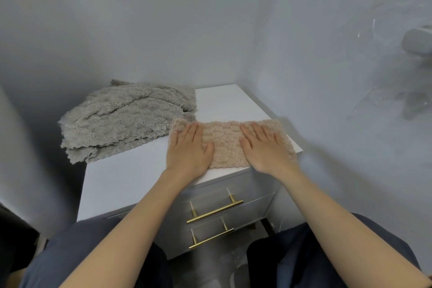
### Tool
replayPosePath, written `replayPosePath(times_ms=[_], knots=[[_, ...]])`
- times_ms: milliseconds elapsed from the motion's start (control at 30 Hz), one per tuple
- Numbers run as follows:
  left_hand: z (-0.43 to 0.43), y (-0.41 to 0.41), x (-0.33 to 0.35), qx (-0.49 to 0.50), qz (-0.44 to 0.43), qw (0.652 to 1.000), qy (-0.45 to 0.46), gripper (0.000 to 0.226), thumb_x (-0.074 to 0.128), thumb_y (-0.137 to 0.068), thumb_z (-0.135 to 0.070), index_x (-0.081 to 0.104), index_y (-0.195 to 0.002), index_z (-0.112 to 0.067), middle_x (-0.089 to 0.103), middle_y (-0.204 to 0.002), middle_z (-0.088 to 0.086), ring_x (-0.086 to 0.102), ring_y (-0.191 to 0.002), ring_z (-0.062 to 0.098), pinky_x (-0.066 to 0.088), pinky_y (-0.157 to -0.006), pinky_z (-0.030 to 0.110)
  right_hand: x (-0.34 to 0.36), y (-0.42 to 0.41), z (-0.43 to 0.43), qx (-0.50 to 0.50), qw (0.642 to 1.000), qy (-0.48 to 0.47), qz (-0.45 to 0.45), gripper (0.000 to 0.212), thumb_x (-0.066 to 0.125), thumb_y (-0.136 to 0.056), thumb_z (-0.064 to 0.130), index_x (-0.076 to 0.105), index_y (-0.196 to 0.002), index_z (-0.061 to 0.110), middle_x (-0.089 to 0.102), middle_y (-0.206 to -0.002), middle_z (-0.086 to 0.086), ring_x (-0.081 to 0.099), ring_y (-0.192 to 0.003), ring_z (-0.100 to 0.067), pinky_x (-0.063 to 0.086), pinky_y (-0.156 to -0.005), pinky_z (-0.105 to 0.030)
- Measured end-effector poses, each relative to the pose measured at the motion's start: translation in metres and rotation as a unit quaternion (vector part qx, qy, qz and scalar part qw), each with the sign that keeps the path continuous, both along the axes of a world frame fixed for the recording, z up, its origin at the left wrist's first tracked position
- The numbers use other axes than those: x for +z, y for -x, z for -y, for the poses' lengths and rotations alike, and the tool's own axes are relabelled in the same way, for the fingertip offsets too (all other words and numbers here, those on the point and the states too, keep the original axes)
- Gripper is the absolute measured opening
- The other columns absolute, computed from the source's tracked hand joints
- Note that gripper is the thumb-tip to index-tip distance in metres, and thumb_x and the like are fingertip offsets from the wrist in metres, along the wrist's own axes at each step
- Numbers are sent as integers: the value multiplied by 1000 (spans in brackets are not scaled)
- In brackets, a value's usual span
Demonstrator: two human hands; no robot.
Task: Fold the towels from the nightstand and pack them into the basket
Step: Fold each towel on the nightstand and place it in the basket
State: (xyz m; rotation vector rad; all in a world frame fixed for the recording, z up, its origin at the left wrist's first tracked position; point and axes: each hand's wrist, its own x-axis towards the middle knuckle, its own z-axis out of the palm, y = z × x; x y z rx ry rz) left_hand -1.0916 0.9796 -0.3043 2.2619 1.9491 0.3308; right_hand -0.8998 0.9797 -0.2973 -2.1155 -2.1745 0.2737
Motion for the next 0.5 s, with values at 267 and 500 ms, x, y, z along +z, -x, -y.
replayPosePath(times_ms=[267,500], knots=[[4,19,3,25,-2,999,31,67,12,-99,-51,-2,-153,-15,-9,-160,-3,-11,-146,11,-4,-119,39,9,-27,7,-96,994,40,-26,61,16,-99,54,-1,-153,30,-7,-161,-10,-3,-148,-29,1,-119,-45],[15,18,15,8,26,994,-104,60,28,-101,-40,19,-151,-9,18,-159,5,14,-146,18,4,-120,39,25,-39,12,-128,989,-23,-65,63,48,-92,52,33,-145,20,43,-138,-15,27,-129,-36,33,-100,-42]])
